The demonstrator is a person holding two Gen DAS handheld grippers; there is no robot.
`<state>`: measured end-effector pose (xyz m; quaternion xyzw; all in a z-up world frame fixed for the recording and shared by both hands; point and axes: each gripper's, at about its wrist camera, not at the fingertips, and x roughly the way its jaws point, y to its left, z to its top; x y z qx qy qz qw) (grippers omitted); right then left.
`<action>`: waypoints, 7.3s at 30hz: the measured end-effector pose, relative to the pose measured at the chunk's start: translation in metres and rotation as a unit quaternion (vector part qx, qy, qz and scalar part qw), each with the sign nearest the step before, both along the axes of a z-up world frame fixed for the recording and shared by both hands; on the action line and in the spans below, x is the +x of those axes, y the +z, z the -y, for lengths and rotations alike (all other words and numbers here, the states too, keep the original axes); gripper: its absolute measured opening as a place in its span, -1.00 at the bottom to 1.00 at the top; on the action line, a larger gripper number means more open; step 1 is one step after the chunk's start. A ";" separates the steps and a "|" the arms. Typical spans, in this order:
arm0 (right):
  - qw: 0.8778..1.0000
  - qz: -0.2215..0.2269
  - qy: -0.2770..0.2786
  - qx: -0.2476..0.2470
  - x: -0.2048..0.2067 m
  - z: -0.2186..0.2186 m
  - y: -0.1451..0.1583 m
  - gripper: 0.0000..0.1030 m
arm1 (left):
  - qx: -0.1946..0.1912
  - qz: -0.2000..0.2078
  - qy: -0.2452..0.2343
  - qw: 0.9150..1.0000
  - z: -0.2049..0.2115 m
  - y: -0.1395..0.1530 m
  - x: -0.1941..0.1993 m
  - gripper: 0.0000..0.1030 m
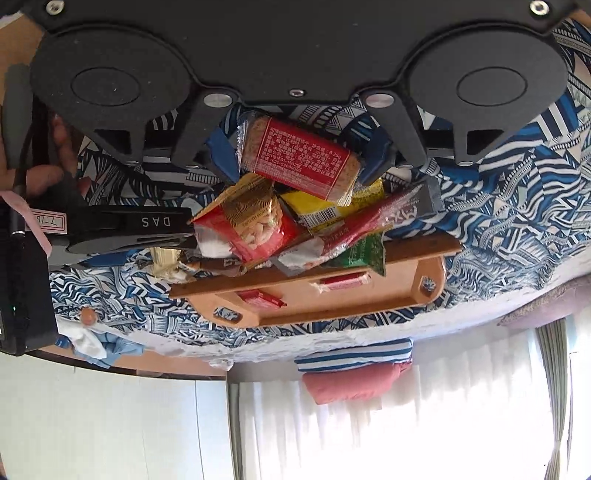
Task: Organize snacks
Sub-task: 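Grasp a second red wafer pack with the left tool while the right tool grasps a gold-wrapped bar, then carry both snacks onto the wooden tray and open both tools to release them, then move both open tools back over the snack pile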
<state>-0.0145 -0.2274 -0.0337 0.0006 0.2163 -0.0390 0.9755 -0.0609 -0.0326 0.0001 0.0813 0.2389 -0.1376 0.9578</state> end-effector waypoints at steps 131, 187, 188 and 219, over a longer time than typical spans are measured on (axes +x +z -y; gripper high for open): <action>0.989 -0.102 0.097 0.040 0.215 0.038 0.029 -0.16 | -0.128 -0.183 0.199 0.954 0.018 0.027 0.322 0.50; 0.993 -0.028 0.110 0.019 0.053 0.052 0.055 1.00 | -0.086 -0.031 0.069 0.993 -0.049 0.075 0.069 0.99; 0.994 -0.031 0.108 0.017 0.053 0.052 0.053 1.00 | -0.090 -0.036 0.069 0.993 -0.050 0.072 0.067 0.99; 0.993 -0.067 0.087 0.035 0.068 0.051 0.012 1.00 | -0.098 -0.122 0.110 0.982 -0.025 0.014 0.081 0.56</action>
